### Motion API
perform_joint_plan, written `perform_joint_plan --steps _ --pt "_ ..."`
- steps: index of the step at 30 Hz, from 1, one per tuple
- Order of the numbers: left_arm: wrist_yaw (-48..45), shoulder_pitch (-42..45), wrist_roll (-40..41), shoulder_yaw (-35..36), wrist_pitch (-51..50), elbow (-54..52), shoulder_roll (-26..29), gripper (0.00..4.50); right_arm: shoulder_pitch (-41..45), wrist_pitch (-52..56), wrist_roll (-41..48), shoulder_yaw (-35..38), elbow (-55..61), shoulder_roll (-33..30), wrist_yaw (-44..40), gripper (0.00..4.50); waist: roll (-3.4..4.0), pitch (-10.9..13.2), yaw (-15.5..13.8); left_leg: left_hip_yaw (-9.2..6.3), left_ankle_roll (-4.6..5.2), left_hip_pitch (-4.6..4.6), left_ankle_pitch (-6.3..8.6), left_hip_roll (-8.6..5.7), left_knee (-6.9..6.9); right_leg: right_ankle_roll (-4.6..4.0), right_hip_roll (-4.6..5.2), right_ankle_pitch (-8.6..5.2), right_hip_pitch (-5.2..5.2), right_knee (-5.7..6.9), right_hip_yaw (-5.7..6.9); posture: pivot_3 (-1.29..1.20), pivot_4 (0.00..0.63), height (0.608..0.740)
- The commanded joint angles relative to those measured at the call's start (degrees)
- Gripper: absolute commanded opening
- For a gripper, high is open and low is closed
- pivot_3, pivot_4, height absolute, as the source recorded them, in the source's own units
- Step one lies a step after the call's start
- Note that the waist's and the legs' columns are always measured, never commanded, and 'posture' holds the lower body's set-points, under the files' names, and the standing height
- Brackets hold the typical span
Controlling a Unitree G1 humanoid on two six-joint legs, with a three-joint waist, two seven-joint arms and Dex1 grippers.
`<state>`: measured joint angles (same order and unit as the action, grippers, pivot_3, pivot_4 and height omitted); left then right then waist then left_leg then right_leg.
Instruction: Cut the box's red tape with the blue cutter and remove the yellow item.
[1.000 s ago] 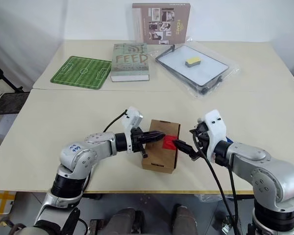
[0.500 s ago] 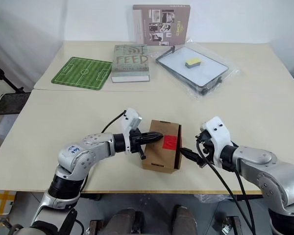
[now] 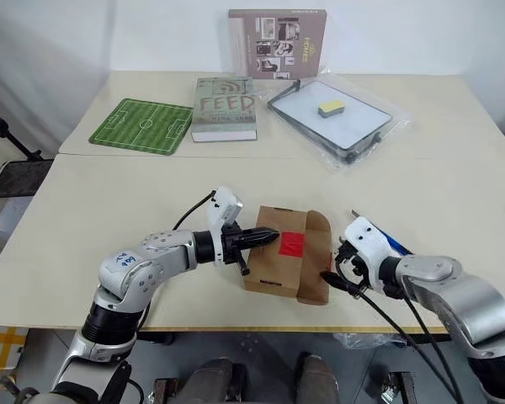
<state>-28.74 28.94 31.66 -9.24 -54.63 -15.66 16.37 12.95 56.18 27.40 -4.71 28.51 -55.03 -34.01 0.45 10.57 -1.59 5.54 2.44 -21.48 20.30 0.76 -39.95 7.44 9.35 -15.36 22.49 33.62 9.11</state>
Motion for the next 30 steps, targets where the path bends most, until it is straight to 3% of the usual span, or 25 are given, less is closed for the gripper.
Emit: perform_joint_plan --steps 1,5,15,25,30 --pt "0.16 -0.68 -0.8 -0.81 -0.77 -0.36 0.54 0.0 0.92 -0.96 -2.8 -1.58 -2.34 -1.23 -1.94 4.48 0.0 0.0 0.02 0.0 0.0 0.0 0.0 0.0 0.0 0.0 0.0 0.0 0.0 -0.01 -0.01 0.0 0.15 0.74" --pt "0.55 -0.76 -0.92 -0.78 -0.69 -0.46 0.37 0.0 3.82 4.0 1.61 2.47 -4.33 2.71 -2.09 4.48 -0.02 0.0 0.07 0.02 -0.01 0.0 -0.01 0.02 -0.01 0.0 0.0 0.0 -0.01 0.0 -0.01 0.0 0.15 0.74" --pt "1.58 -2.02 -0.33 -0.52 -1.48 -2.4 -0.06 0.0 8.88 33.43 14.28 23.15 -15.2 15.52 0.44 4.48 0.0 -0.01 -0.01 -0.06 0.01 -0.05 0.01 0.02 0.01 -0.01 0.03 0.0 0.02 0.02 0.03 0.0 0.15 0.74" --pt "1.96 -3.11 0.29 -0.36 -2.72 -4.2 -0.04 0.0 13.61 35.72 13.38 28.79 -23.6 25.59 4.57 4.48 -0.15 -0.13 0.87 0.12 0.0 0.1 0.0 0.05 0.03 -0.01 -0.02 0.0 0.0 0.1 -0.08 0.0 0.15 0.74" --pt "1.92 -3.21 0.17 -0.32 -3.08 -4.73 0.07 0.0 15.99 32.55 12.63 25.91 -29.54 26.41 3.82 4.48 -0.28 -0.25 1.77 0.17 -0.04 0.22 -0.03 0.07 0.02 -0.02 -0.02 -0.01 -0.02 0.21 -0.16 0.0 0.15 0.74"
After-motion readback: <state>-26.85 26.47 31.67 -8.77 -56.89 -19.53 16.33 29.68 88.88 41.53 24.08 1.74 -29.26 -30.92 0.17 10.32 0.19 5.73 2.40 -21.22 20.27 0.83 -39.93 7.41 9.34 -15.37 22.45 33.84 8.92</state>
